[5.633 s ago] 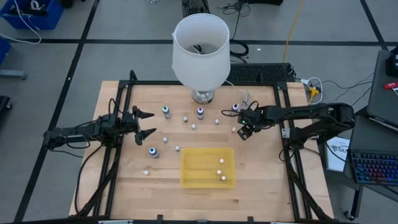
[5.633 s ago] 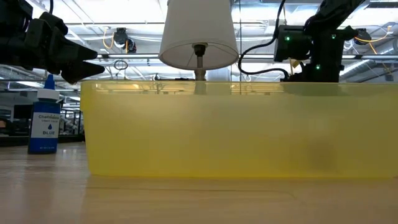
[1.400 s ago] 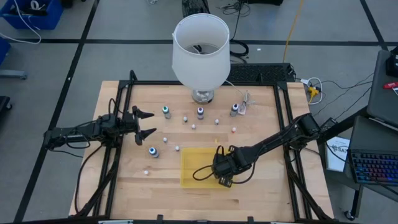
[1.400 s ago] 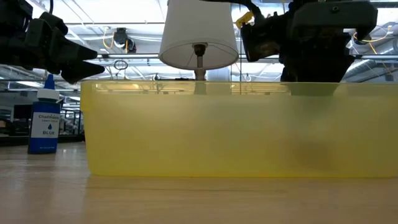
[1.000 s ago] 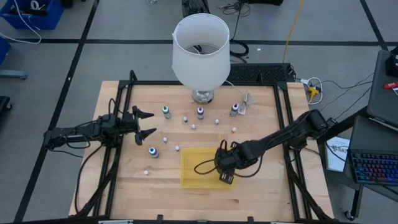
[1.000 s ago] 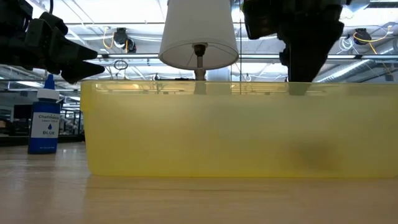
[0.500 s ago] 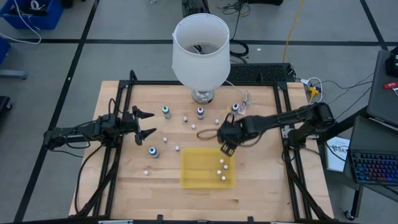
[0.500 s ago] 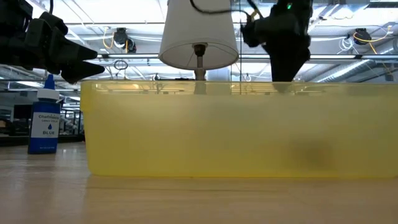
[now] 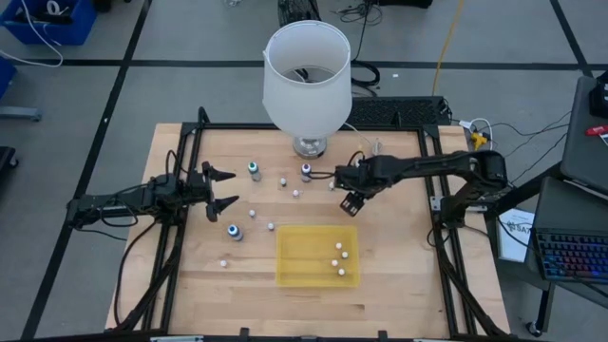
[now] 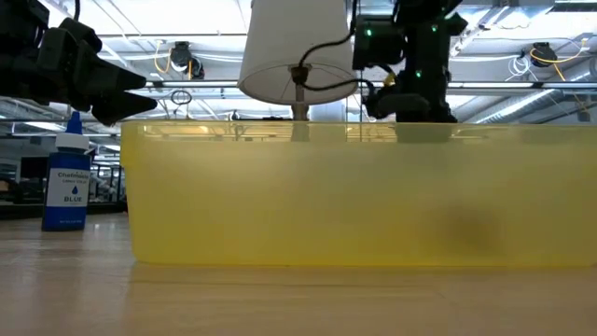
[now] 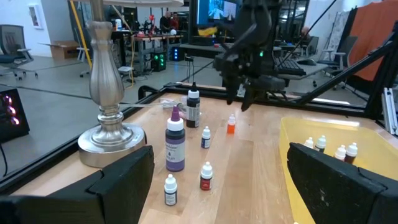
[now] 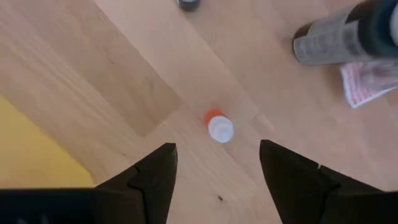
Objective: Pick & Place food coloring
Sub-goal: Put the right small orange food coloring bottle into the transparent bin
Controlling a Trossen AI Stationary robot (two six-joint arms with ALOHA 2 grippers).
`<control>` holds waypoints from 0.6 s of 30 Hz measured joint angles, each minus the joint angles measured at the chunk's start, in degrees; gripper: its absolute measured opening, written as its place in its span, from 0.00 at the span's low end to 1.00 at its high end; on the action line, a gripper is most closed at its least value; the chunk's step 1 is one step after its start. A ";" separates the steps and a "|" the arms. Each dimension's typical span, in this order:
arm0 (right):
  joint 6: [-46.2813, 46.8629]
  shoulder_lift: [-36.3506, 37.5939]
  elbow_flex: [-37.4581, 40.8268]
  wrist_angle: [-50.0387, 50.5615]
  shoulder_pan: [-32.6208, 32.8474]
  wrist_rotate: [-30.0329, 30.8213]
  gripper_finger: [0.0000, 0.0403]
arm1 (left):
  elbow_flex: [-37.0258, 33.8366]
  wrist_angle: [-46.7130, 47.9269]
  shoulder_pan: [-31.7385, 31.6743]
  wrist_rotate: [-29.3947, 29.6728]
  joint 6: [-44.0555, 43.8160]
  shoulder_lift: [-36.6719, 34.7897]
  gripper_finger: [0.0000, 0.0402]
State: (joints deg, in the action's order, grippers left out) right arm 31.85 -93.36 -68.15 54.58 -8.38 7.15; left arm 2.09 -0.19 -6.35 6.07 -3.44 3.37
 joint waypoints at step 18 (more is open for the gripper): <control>-0.21 -0.02 11.01 -13.66 -3.23 -2.98 0.52 | 0.00 -0.02 0.01 0.00 0.00 -0.01 0.91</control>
State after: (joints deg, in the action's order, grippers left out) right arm 31.64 -93.38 -57.14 40.93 -11.62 4.17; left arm 2.09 -0.21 -6.34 6.07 -3.44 3.37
